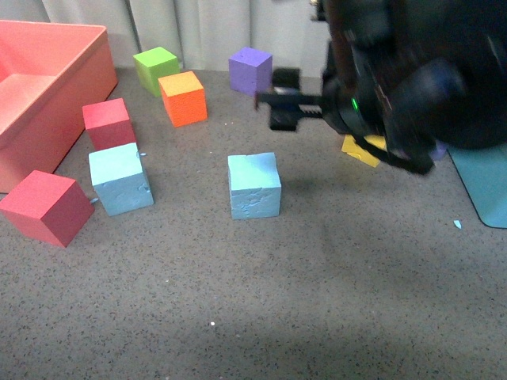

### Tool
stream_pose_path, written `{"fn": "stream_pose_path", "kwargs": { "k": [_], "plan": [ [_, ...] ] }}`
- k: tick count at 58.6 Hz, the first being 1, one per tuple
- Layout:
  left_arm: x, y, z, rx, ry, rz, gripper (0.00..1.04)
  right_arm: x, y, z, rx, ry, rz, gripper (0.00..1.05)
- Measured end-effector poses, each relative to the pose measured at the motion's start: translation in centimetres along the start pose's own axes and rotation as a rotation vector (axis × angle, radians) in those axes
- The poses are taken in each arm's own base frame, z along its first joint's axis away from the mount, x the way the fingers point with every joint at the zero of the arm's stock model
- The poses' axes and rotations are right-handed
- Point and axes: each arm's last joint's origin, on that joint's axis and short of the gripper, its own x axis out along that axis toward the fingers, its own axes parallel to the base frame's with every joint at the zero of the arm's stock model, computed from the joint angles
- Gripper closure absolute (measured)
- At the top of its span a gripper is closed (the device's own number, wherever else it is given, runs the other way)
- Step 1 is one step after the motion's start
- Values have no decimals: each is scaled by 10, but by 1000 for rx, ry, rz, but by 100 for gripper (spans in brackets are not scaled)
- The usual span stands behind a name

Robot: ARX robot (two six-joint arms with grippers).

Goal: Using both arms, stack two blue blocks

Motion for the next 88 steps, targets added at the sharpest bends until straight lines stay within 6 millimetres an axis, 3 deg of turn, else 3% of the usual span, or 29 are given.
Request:
{"fn": "stream_pose_path", "kwargs": {
  "k": [3, 5, 10, 13, 19, 42, 66, 88],
  "plan": [
    [0, 0, 0, 0, 0, 3, 7, -20, -26, -17, -35, -171, -8, 42],
    [0, 0, 0, 0, 0, 3, 7, -42, -45, -9, -5, -343, 1, 52],
    [0, 0, 0, 0, 0, 2, 7, -78, -69, 12, 26, -520, 6, 68],
    [0, 0, 0, 0, 0, 2, 7, -96, -86, 12, 26, -546, -12, 80],
    [0, 0, 0, 0, 0, 2, 7, -120, -109, -13, -14, -477, -11, 104],
    [0, 0, 0, 0, 0, 2, 7, -184, -145, -25, -9, -490, -12, 104],
    [0, 0, 0, 0, 0, 3, 7, -214, -164, -41, -6, -485, -17, 104],
    [0, 0, 0, 0, 0, 2, 7, -232, -164, -48, -7, -496, -14, 104]
  ]
}}
